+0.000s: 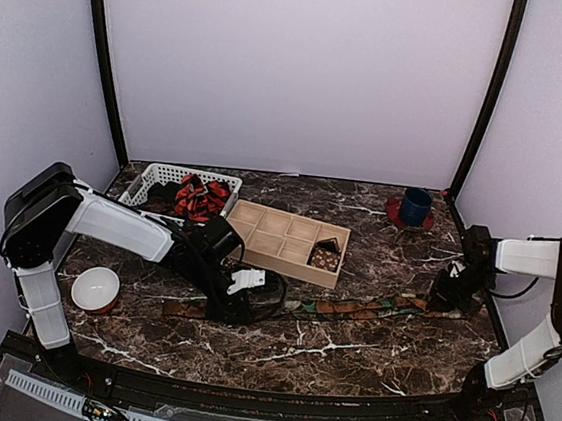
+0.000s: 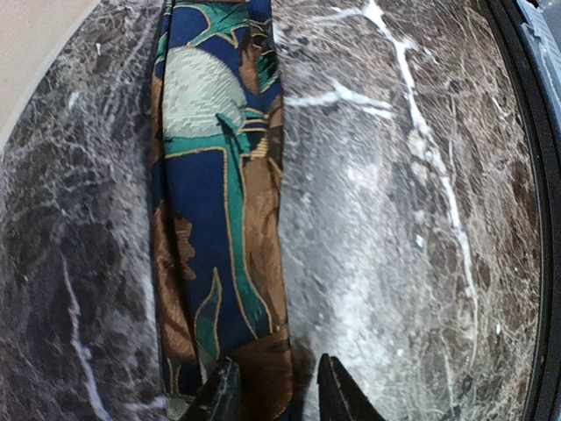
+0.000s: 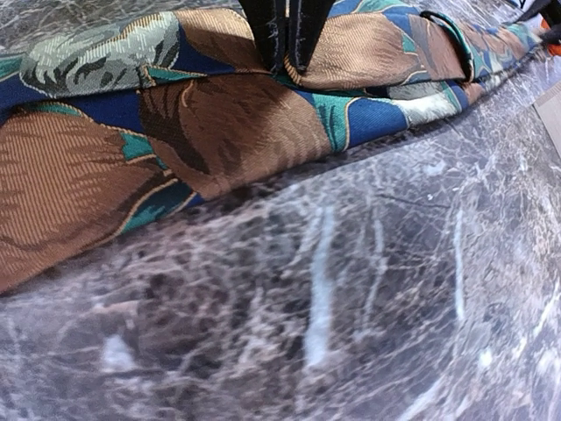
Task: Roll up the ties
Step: Adjust the tie at the center of the board.
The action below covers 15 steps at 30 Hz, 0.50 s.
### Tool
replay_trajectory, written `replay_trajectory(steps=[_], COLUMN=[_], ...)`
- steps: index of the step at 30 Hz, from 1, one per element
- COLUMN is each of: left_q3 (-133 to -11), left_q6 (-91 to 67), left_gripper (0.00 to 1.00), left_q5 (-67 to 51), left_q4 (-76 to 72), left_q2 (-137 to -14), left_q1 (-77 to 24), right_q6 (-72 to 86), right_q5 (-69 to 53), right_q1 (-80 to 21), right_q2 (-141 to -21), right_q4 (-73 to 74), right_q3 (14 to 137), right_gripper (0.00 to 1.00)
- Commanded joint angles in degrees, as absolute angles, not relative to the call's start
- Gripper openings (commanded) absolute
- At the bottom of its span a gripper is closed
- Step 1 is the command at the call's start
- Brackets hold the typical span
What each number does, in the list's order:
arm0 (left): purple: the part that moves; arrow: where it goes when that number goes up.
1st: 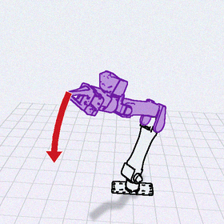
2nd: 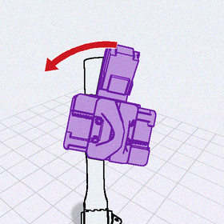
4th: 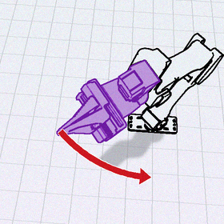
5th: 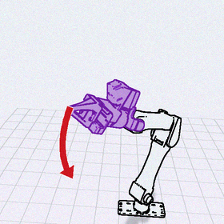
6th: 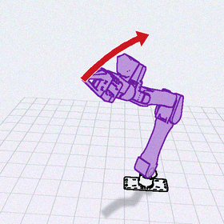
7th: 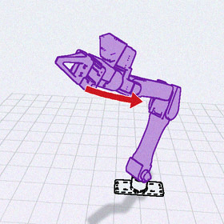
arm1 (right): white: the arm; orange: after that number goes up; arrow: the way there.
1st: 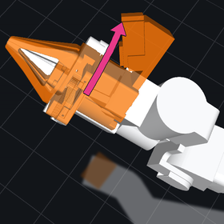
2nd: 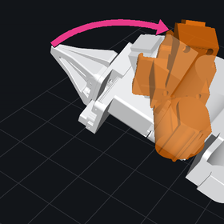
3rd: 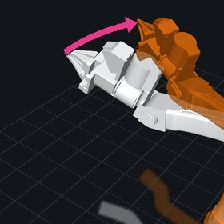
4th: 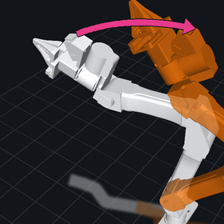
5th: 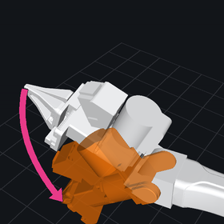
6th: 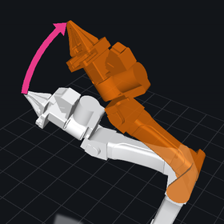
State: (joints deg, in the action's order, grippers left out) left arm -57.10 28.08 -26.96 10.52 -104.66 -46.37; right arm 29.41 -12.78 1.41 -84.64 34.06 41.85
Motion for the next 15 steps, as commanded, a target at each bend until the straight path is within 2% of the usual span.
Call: replay_trajectory(steps=[1,4,8,10,13,15], left_q3=[-52.1,-50.2,-51.1,-51.2,-50.8,-51.1], left_q6=[26.7,24.3,21.3,21.3,21.4,21.8], left_gripper=[0.32,0.37,0.55,0.64,0.75,0.77], left_q5=[-23.6,-21.0,-20.4,-21.1,-22.0,-21.3], left_q4=[16.9,14.3,13.3,12.7,12.0,12.3], left_q2=[-99.2,-96.4,-95.3,-94.4,-94.2,-95.0], left_q1=[-46.6,-45.5,-44.3,-44.2,-44.3,-44.2], right_q6=[28.4,28.4,29.0,29.1,28.9,28.7], right_q5=[-8.0,-7.9,-6.7,-6.8,-7.2,-7.3], right_q1=[2.9,2.9,2.9,3.0,3.0,3.0], right_q2=[-85.5,-85.4,-83.4,-82.6,-81.3,-79.6], right_q4=[37.9,38.6,40.0,40.2,40.6,40.5], right_q3=[41.6,41.8,41.9,42.0,42.7,43.8], right_gripper=[0.00,0.00,0.05,0.13,0.33,0.41])
